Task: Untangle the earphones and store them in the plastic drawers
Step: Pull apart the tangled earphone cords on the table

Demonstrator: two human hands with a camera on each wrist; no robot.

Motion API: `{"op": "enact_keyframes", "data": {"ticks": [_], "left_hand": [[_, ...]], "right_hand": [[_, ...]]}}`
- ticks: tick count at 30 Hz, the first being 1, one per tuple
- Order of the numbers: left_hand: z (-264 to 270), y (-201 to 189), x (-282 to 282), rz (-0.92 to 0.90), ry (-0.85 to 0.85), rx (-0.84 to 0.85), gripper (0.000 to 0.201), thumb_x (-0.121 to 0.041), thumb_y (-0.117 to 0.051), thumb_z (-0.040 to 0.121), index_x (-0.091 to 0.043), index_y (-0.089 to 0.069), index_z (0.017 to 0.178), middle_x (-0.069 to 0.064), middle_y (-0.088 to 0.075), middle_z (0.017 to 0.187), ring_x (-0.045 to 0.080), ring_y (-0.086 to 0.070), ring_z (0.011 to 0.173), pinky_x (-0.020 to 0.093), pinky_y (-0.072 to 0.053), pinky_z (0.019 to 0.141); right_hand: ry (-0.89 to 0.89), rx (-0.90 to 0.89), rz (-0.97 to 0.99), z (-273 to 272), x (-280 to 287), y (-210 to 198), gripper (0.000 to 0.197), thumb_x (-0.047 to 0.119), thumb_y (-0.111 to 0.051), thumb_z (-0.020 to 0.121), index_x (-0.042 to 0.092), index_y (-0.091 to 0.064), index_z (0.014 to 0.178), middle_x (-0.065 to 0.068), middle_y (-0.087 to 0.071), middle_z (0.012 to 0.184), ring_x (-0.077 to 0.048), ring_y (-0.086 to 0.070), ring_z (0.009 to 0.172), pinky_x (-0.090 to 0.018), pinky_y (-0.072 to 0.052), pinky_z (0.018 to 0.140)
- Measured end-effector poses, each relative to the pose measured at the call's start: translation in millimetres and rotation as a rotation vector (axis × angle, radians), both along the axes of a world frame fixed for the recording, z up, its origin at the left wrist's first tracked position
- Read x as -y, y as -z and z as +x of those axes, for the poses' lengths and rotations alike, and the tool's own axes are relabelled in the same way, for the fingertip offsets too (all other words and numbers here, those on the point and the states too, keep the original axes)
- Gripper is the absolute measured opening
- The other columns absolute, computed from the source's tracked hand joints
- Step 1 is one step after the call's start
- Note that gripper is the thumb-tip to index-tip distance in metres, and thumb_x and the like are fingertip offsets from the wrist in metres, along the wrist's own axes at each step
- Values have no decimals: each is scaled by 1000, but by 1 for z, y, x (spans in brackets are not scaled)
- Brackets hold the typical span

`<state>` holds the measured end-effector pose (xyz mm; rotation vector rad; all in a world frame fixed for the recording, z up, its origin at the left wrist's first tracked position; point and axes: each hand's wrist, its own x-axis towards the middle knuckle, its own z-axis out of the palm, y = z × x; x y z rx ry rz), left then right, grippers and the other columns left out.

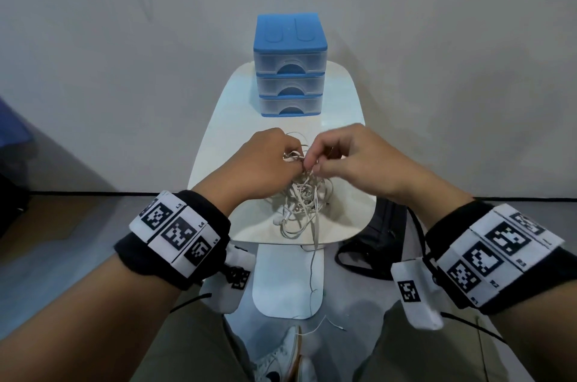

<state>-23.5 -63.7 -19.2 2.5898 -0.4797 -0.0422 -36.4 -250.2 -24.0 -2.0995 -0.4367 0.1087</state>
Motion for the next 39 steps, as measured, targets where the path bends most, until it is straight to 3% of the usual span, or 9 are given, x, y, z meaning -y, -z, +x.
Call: {"op": "enact_keyframes", "data": {"ticks": [4,10,16,20,23,26,29,34,39], "left_hand": [[0,0,-1,-26,-50,-31,13,-21,-65,94,-13,-74,96,-1,-64,96,20,-57,98,29,-41,79],[0,1,-1,-36,-97,-71,17,-18,-63,95,-5,-74,99,9,-70,104,25,-61,101,32,-42,84],[-1,-2,-1,-40,-84,-62,16,-17,-62,95,-7,-74,97,6,-68,97,25,-59,99,33,-42,84],[0,1,-1,-35,-57,-71,17,-14,-59,95,-20,-74,100,-9,-61,91,17,-56,96,27,-40,70],[2,2,-2,-34,-28,-81,23,-11,-55,95,-26,-72,92,-16,-58,86,14,-56,93,11,-37,65],[2,0,-1,-20,-19,-75,26,-9,-54,96,-26,-72,89,-18,-55,83,10,-53,86,15,-35,62],[1,-2,0,-62,-28,-100,27,-5,-51,96,-20,-74,92,-17,-55,82,7,-52,80,5,-36,62],[2,-1,0,-218,-79,-230,24,-15,-57,92,-11,-64,70,4,-63,79,20,-51,74,33,-38,66],[3,1,-11,-297,-68,-274,18,-33,-77,82,-18,-73,75,0,-71,80,14,-61,72,34,-49,75]], "right_hand": [[99,18,-156,-3,-3,8,16,9,-72,86,21,-81,82,5,-75,78,-1,-59,67,-18,-47,70],[204,21,-227,-6,-6,8,11,13,-73,87,15,-81,79,3,-72,72,5,-54,56,-8,-41,55],[258,-1,-73,-5,-4,12,13,8,-77,81,19,-72,87,-1,-70,77,-10,-59,64,-33,-50,71],[158,-1,48,-10,-10,7,15,5,-72,86,18,-79,83,-4,-73,80,-5,-56,65,-23,-47,70],[175,-6,-144,-7,-14,4,16,10,-68,89,18,-81,83,1,-74,80,3,-54,58,-13,-43,60],[252,10,-288,-1,-15,7,14,17,-70,87,16,-79,76,0,-74,74,-7,-60,66,-24,-45,60],[285,0,-309,2,-19,10,16,25,-77,86,14,-79,74,-3,-73,70,-16,-64,69,-26,-45,58],[340,-14,-198,5,-28,19,15,21,-83,83,10,-78,75,-1,-71,70,-13,-58,65,-22,-42,55],[328,-120,-1,3,-18,13,12,16,-81,80,7,-74,75,1,-67,67,-9,-55,59,-16,-44,52]]}}
